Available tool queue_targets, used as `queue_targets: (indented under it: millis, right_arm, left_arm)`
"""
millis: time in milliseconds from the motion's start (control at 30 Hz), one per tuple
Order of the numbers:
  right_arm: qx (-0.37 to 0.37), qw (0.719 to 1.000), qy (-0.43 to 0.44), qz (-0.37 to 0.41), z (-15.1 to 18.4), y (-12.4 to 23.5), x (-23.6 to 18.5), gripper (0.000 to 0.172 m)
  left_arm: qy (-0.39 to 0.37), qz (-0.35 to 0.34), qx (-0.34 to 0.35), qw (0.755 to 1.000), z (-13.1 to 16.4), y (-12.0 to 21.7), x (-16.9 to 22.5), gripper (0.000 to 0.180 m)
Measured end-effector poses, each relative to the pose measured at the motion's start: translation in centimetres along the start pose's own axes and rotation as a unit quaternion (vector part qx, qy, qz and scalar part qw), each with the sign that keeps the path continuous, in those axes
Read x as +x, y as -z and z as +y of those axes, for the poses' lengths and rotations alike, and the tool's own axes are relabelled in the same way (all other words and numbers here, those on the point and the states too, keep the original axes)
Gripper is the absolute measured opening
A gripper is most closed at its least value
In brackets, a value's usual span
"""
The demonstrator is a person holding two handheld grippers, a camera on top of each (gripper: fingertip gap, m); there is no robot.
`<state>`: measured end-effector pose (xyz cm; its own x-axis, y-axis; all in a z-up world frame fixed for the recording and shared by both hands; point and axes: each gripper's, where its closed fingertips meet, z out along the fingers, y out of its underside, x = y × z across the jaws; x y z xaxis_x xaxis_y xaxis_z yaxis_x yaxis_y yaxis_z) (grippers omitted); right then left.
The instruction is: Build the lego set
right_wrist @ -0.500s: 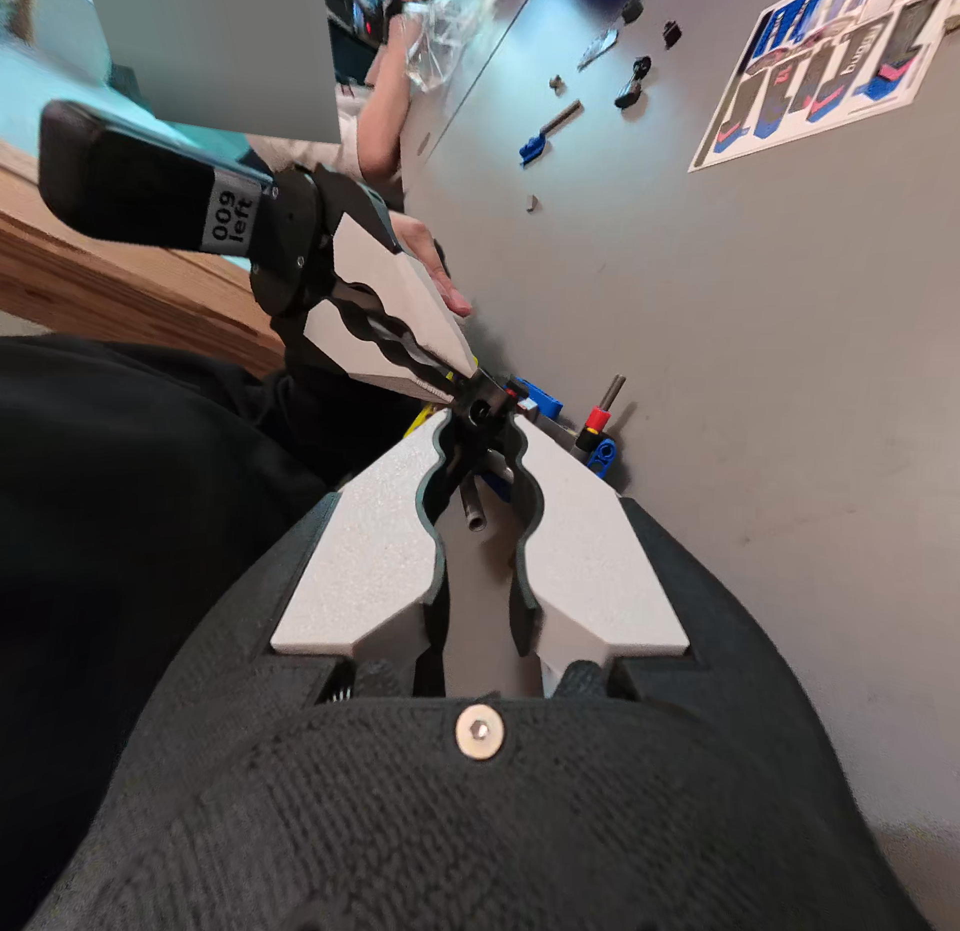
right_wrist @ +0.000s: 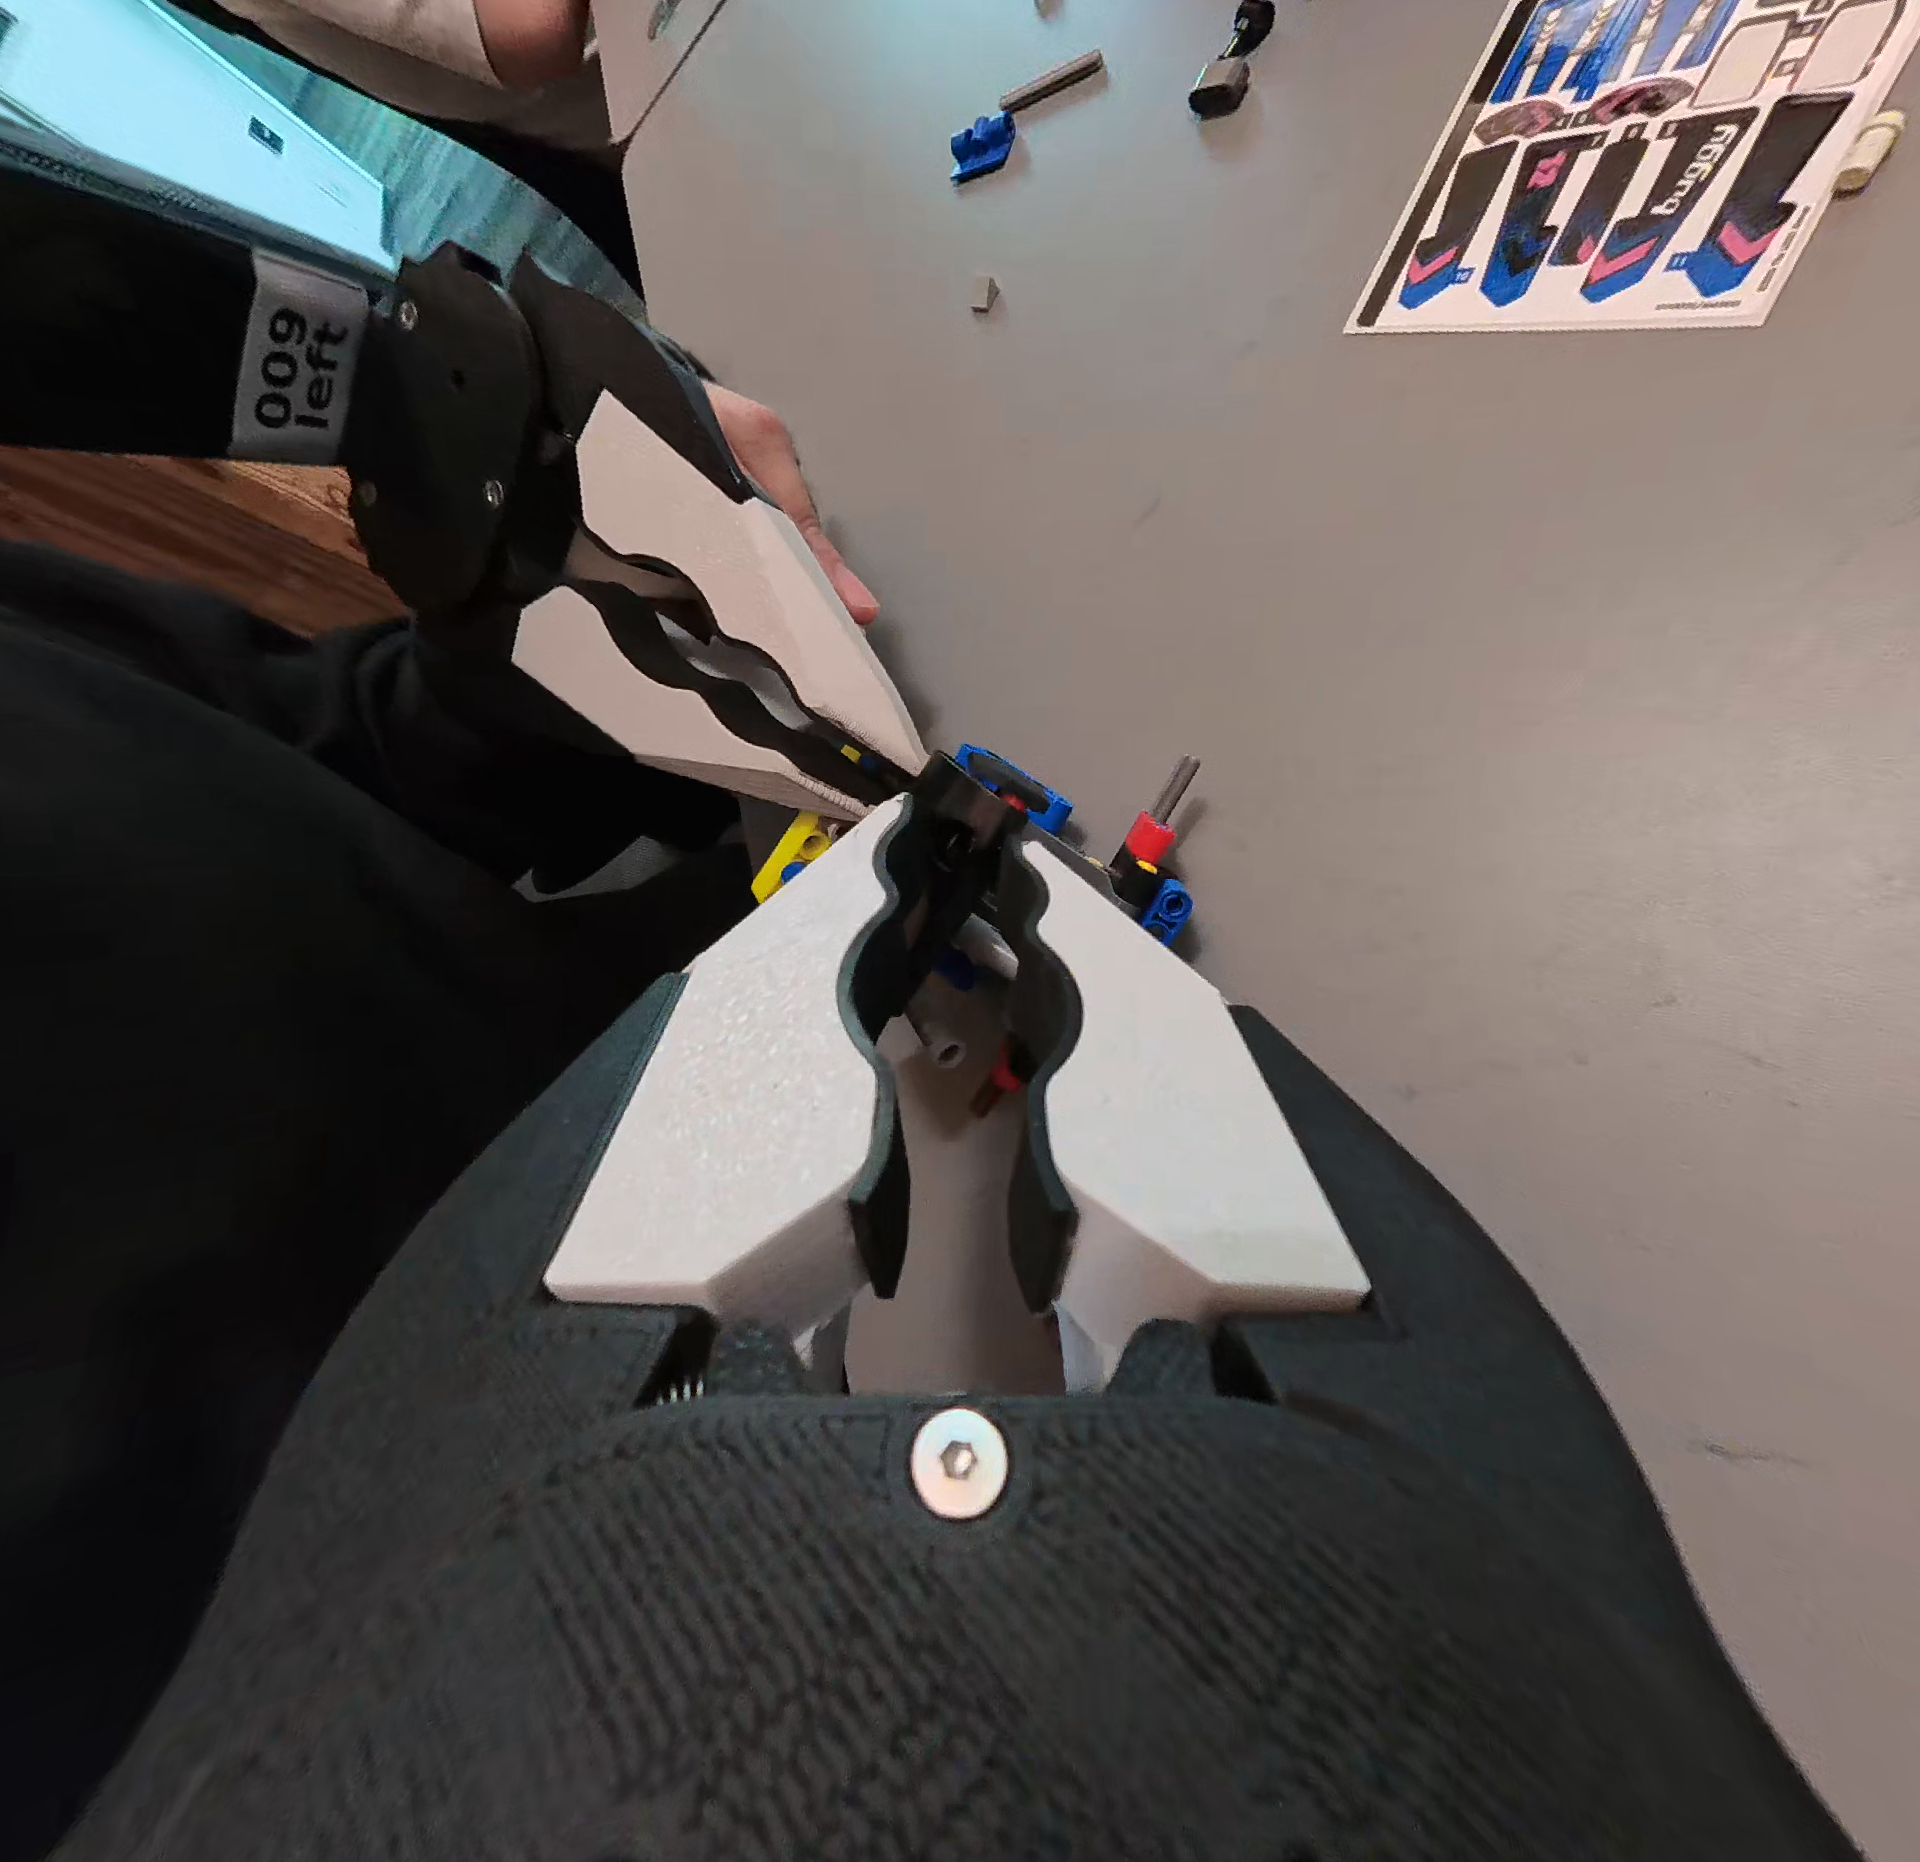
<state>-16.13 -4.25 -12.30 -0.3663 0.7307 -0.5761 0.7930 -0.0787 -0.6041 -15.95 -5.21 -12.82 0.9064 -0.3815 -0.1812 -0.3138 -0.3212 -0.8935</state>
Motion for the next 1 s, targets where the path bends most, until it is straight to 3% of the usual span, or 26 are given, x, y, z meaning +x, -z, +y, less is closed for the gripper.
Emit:
queue_targets:
  millis: [133,367,633,733,1000]
  right_arm:
    - [-0.008,1.0,-0.012,-0.009,0.0,0.0,-0.4,0.014]
    - [0.025,0.984,-0.149,-0.089,0.3,0.3,-0.4,0.014]
    - [-0.018,0.985,-0.149,-0.088,1.6,-0.1,-1.2,0.022]
    - [0.007,0.99,-0.121,-0.077,0.7,-0.1,-1.2,0.017]
    - [-0.011,0.994,-0.096,-0.043,0.3,0.0,-0.5,0.017]
  left_arm:
    - [-0.009,-0.011,0.012,1.0,-0.1,0.3,0.0,0.004]
    - [-0.024,-0.028,0.023,0.999,-0.4,0.2,0.1,0.003]
    - [-0.035,-0.037,0.026,0.998,-0.6,0.0,0.3,0.003]
    - [-0.033,-0.048,0.024,0.998,-0.6,0.3,-0.2,0.004]
    - [-0.01,-0.068,0.02,0.997,-0.4,-0.1,-0.6,0.004]
